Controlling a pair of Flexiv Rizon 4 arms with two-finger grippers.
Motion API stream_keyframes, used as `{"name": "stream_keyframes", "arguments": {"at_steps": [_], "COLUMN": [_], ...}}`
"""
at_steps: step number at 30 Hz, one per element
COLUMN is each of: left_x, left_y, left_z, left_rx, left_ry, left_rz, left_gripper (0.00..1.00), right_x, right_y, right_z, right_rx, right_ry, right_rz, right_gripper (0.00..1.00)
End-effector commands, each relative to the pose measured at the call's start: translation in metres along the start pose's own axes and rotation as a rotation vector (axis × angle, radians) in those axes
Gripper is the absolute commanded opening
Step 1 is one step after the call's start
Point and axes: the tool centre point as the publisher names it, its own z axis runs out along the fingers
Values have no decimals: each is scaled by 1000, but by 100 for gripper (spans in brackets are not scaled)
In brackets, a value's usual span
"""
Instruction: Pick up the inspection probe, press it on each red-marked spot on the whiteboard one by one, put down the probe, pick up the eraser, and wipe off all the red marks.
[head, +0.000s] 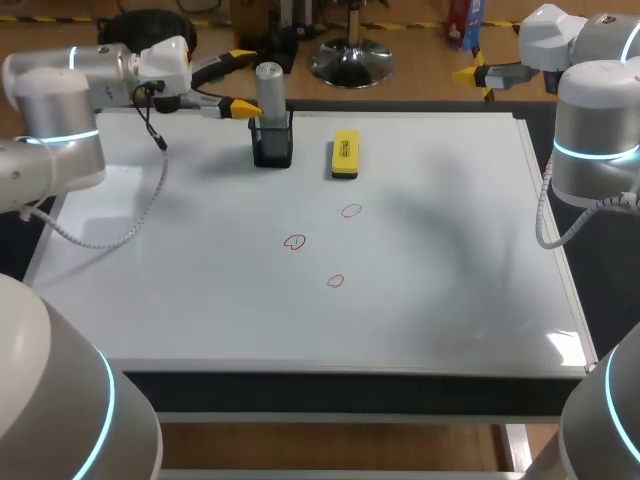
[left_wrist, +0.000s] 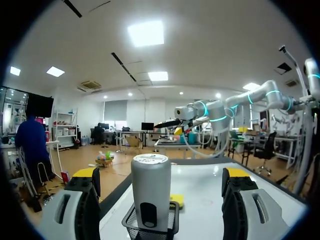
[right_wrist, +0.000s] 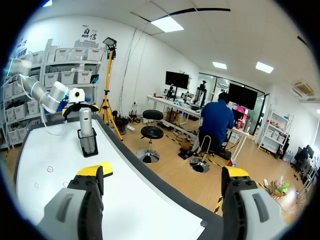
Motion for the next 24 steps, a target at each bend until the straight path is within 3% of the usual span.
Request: {"name": "stream_keyframes", "arguments": {"at_steps": [1,24], "left_x": [-8,-31], "left_y": [5,18], "left_z": [3,26], "left_rx": [10,-76], "left_ry": [12,11], "left_rz": [-8,-64], "left_gripper": [100,100], "right_x": [0,0], "right_y": [0,0], "right_z": [0,0], "right_rx": [0,0], "right_ry": [0,0], "right_rz": [0,0], "right_gripper": [100,100]}}
